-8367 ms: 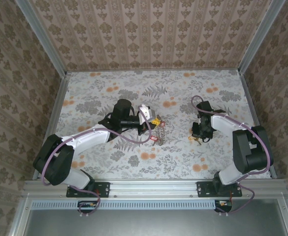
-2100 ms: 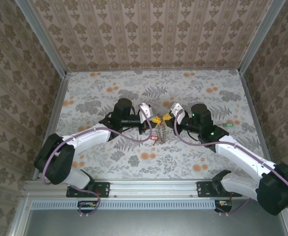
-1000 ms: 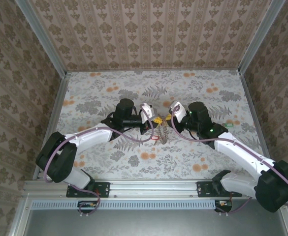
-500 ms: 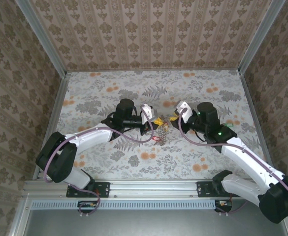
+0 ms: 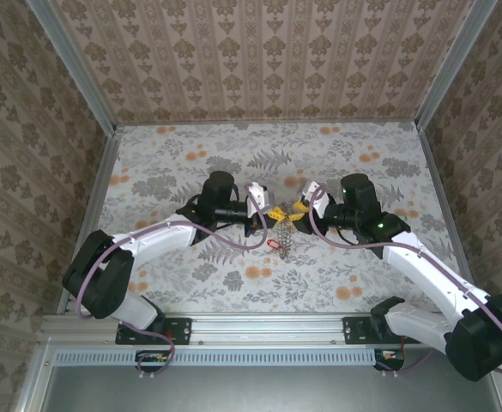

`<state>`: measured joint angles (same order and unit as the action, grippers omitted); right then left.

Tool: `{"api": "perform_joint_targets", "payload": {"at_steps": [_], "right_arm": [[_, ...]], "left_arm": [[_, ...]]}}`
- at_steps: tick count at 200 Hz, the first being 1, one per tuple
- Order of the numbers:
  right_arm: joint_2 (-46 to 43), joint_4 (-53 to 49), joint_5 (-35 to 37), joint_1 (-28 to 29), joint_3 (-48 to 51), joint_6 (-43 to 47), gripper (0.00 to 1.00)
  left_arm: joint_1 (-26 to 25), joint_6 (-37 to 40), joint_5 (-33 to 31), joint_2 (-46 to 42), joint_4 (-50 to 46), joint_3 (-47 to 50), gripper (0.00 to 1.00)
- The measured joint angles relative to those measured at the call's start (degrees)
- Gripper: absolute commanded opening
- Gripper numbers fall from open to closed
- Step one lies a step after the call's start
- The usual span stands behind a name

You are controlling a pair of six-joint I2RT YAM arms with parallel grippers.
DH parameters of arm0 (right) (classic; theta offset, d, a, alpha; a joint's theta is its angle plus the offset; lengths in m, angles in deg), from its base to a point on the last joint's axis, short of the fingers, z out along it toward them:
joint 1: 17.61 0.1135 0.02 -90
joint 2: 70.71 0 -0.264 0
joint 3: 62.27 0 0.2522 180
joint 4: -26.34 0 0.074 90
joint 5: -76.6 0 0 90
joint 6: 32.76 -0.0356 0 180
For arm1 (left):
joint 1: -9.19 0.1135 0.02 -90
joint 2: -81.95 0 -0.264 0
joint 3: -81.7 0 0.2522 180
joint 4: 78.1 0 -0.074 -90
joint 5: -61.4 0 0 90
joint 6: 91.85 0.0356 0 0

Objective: Put the keys on the keyring

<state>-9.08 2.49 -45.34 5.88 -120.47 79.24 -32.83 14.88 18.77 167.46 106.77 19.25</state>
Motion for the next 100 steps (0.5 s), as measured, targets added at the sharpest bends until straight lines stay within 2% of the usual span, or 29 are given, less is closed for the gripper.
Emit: {"api": "perform_joint_targets", "payload": {"at_steps": [23, 36, 74, 100], "right_arm": [[1.22, 0.0, -0.2, 0.0, -0.57, 1.49, 0.29], [1.79, -0.02, -0.44, 0.0, -0.83, 2.14, 0.22], [2.58, -0.04, -1.2, 0.02, -0.96, 4.17, 0.17], [2.84, -0.87, -1.36, 0.02, -1.38, 5.49, 0.07]], "left_arm": [[0.0, 0.0, 0.55, 0.02, -0.02, -0.52, 0.0], [0.0, 0.0, 0.68, 0.02, -0.02, -0.57, 0.0], [0.09, 0.0, 0.63, 0.07, -0.26, -0.57, 0.0], [0.11, 0.0, 0.57, 0.26, -0.26, -0.59, 0.0]]}}
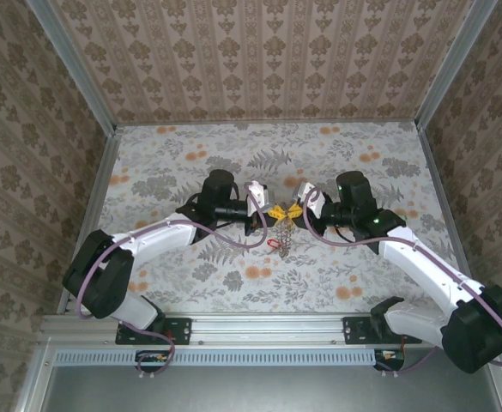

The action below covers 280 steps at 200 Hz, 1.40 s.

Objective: Put the keys on the keyring

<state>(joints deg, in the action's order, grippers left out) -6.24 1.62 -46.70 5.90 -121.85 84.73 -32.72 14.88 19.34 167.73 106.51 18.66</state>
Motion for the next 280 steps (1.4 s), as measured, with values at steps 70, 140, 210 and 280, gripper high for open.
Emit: {"api": "perform_joint_targets", "payload": {"at_steps": [70, 140, 210, 280], "right_arm": [[0.15, -2.93, -0.39, -0.11, -1.07, 2.56, 0.0], [0.5, -7.34, -0.5, -0.11, -3.63, 4.96, 0.0], [2.27, -12.39, -0.13, -0.09, -5.99, 6.86, 0.0], [1.07, -8.94, 2.1, -1.49, -2.64, 3.17, 0.24]], "left_arm": [[-0.02, 0.46, -0.15, 0.57, -1.4, -0.76, 0.04], [-0.13, 4.9, -0.13, 1.64, -8.55, -5.57, 0.14], [-1.25, 11.98, -0.37, 3.28, -19.02, -11.04, 0.0], [-0.35, 9.81, -0.13, 2.23, -12.24, -5.53, 0.0]]}}
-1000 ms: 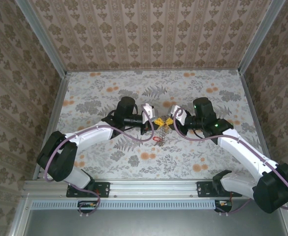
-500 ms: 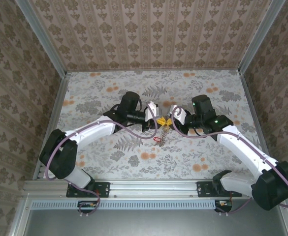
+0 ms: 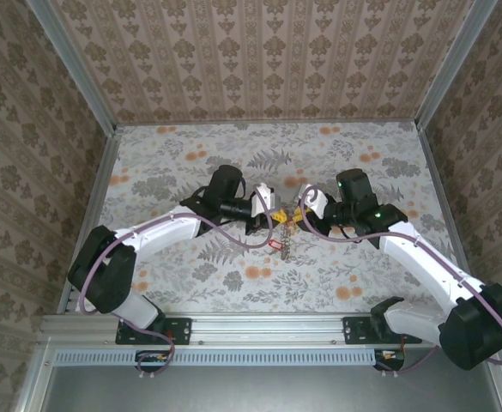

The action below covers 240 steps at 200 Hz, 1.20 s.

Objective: Put the keys on the keyring

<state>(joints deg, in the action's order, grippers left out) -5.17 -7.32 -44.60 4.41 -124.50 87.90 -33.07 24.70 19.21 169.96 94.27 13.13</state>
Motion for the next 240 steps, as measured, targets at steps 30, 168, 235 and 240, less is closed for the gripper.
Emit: {"api": "perform_joint_targets", "payload": {"at_steps": [30, 168, 235, 240], "right_arm": [[-0.94, 3.39, 0.37, -0.76, 3.3, -4.76, 0.28], [-3.8, 12.44, -4.07, -0.76, 6.21, -11.39, 0.46], [-1.31, 11.78, -3.78, -0.74, 6.82, -10.45, 0.28], [-1.27, 11.56, -3.67, -0.74, 6.84, -10.34, 0.26]], "left_arm": [[0.7, -2.62, 0.55, 0.0, 3.65, 1.53, 0.0], [0.72, -5.57, 1.53, 0.0, 7.43, 1.55, 0.0], [0.72, -6.12, 1.88, 0.0, 8.13, 1.55, 0.0], [0.72, -6.23, 1.9, 0.0, 8.31, 1.55, 0.0]]}}
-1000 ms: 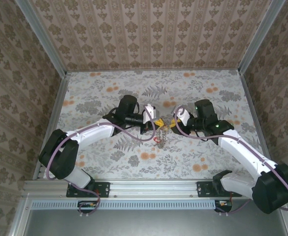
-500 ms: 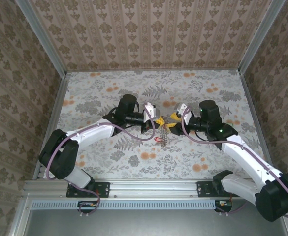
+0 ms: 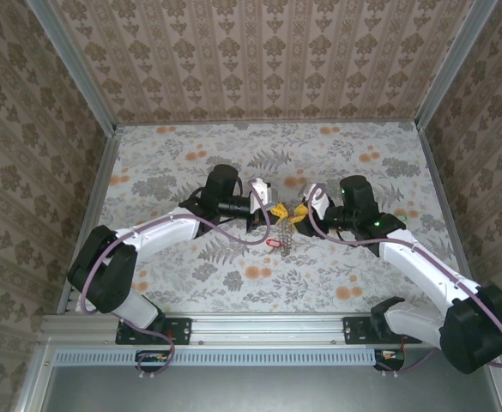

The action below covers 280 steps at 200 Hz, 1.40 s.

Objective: Put the keys on the keyring

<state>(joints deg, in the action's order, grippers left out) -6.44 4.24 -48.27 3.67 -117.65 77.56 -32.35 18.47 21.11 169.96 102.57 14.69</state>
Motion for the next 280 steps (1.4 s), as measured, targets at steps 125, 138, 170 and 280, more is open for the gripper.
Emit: {"api": "perform_joint_targets", "payload": {"at_steps": [125, 138, 170, 280], "right_arm": [[0.83, -4.09, 5.11, 0.74, -0.72, 3.13, 0.03], [0.85, -5.11, 6.12, 0.92, -1.46, 3.21, 0.04], [0.83, -9.16, 8.15, 1.46, -3.87, 3.82, 0.07], [2.56, -21.66, 19.93, 6.16, -11.47, 6.58, 0.32]], "left_arm": [[0.0, -0.63, -0.31, 0.02, 0.59, 0.35, 0.0], [0.0, -0.63, -0.57, 0.02, 0.61, 0.35, 0.0], [0.0, -0.61, -0.94, 0.02, 0.66, 0.35, 0.0], [-0.04, -0.59, -0.83, 0.02, 0.33, 0.35, 0.0]]}}
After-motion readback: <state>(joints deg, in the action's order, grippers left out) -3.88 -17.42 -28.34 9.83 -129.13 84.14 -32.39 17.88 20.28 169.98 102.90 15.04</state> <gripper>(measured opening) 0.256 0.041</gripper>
